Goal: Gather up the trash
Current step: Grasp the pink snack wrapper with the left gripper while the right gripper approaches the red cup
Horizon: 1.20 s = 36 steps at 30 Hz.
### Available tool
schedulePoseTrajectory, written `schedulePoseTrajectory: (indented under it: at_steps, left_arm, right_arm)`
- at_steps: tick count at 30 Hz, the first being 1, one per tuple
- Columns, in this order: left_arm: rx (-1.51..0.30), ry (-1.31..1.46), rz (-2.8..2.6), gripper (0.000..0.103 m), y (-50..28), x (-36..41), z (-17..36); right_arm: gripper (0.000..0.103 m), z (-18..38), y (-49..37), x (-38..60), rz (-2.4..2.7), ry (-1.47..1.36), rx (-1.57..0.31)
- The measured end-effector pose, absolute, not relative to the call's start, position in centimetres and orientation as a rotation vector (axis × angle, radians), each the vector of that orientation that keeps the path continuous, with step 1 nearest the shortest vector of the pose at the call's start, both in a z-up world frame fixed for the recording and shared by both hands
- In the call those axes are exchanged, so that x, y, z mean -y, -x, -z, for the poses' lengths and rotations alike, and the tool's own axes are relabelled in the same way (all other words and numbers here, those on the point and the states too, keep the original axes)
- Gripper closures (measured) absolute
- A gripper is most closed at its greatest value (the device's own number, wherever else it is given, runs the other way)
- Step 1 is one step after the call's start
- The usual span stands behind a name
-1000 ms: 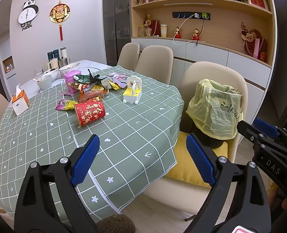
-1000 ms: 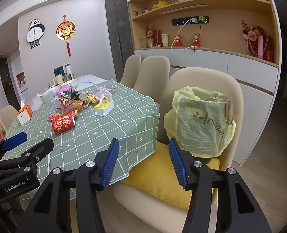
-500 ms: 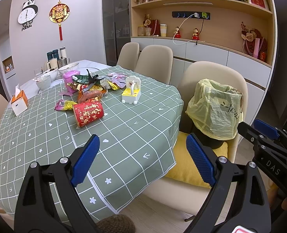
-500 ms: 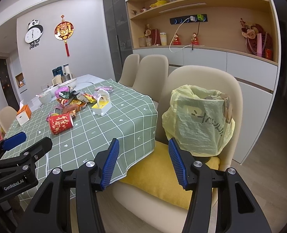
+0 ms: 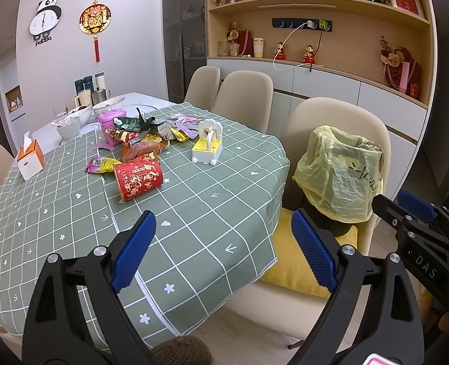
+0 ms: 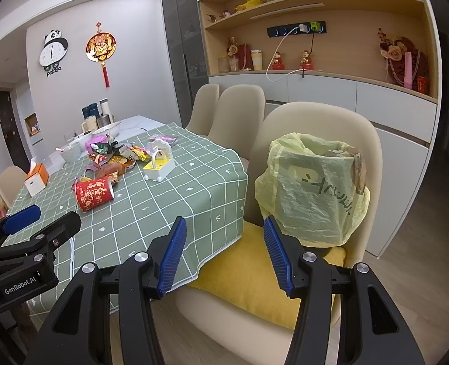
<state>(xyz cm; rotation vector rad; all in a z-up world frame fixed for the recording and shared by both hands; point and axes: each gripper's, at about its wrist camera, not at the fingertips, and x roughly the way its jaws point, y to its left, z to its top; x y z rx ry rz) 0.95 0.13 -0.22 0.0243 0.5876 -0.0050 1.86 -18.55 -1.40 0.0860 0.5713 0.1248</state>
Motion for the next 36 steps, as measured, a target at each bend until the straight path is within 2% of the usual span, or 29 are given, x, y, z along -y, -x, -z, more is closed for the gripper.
schedulePoseTrajectory:
  at_steps: [10, 17, 25, 26, 29, 36]
  left_arm:
    - [-0.61, -0.005, -0.009, 0.016, -2.2, -0.7, 0.9]
    - [-0.642, 0.004, -0.014, 0.016, -5.6, -4.5, 1.5]
    - [-0.664, 0.092, -0.056, 0.014, -13.2, -16.1, 2.1]
    - [-0.684, 0.114, -0.053, 0.011, -14.9, -18.3, 2.2]
    - [-0.719, 0.129, -0.089, 0.011, -18.3, -23.1, 2.8]
    - [-0.878, 0.352, -0.17, 0.013, -24.1, -32.3, 6.4]
  right_arm:
    - [0.053, 1.9, -3.4, 18.2, -0.136, -0.063, -0.587]
    - [0.053, 2.2, -5.3, 17.1, -0.14, -0.025, -0.606]
    - [0.053, 3.0, -10.3, 12.1, -0.145, 0.015, -0.669]
    - [0.053, 3.0, -11.1, 11.2, -0.147, 0.026, -0.671]
    - [0.053, 3.2, -13.4, 8.9, -0.147, 0.044, -0.69]
    - [0.053, 5.0, -17.9, 3.4, -0.177, 0.08, -0.764]
